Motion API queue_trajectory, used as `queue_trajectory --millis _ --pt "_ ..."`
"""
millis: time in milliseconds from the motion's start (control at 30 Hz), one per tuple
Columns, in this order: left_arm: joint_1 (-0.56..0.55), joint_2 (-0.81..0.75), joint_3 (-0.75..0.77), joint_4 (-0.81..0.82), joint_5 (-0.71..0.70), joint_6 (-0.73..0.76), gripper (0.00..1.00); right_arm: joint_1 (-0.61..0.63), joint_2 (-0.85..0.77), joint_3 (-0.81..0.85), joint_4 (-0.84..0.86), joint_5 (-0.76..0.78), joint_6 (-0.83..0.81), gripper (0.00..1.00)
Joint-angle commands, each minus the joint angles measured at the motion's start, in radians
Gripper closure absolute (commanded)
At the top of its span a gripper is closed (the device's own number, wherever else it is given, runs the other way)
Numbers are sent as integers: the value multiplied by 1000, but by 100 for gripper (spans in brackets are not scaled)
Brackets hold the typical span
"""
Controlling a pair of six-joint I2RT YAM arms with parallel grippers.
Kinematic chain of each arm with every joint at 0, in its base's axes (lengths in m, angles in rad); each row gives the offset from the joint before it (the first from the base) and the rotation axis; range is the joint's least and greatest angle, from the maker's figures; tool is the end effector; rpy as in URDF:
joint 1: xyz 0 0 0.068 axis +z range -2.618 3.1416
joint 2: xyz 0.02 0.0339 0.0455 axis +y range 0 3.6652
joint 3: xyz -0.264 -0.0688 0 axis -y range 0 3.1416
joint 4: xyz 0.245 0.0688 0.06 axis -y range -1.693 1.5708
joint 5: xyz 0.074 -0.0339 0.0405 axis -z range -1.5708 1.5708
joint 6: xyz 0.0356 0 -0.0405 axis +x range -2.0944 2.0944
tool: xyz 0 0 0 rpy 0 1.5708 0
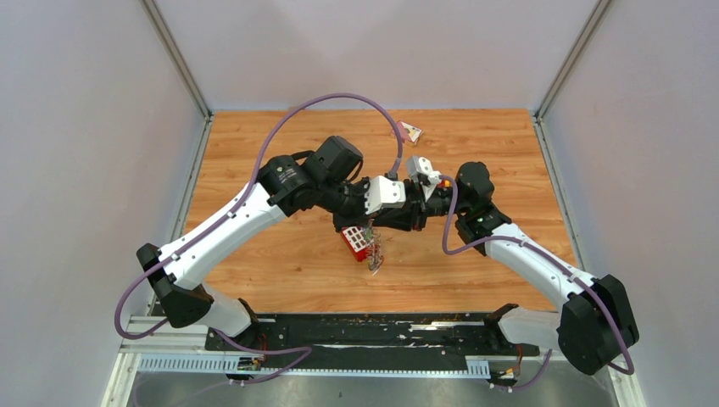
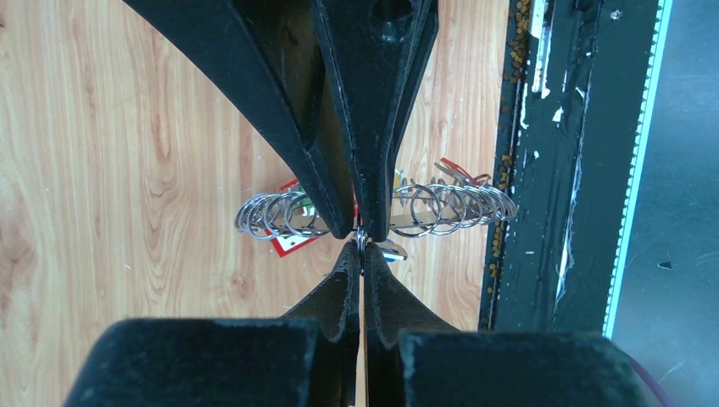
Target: Put the keys on the keyring
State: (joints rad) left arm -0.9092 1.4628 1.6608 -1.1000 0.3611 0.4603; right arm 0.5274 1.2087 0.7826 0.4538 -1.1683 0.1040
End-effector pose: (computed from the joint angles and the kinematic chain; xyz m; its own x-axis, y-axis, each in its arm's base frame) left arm 0.1661 -0.2338 0.3988 -0.0442 0.7331 -0.6786 0.9960 0.0851 0.0271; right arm 0.2102 0.1603 0.3162 -0.0792 0.0009 -0.9969 -0.9890 -0.1252 0.0784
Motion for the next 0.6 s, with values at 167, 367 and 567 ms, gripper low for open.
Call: queue_trajectory --millis 167,367,567 --pt "-5 -22 -4 57 32 -4 100 4 -2 33 -11 34 -13 100" --pt "-3 -37 -19 73 28 -1 100 2 -18 48 -86 74 -70 100" --pt "1 -71 -41 87 34 32 82 -15 -46 57 -112 53 -96 100"
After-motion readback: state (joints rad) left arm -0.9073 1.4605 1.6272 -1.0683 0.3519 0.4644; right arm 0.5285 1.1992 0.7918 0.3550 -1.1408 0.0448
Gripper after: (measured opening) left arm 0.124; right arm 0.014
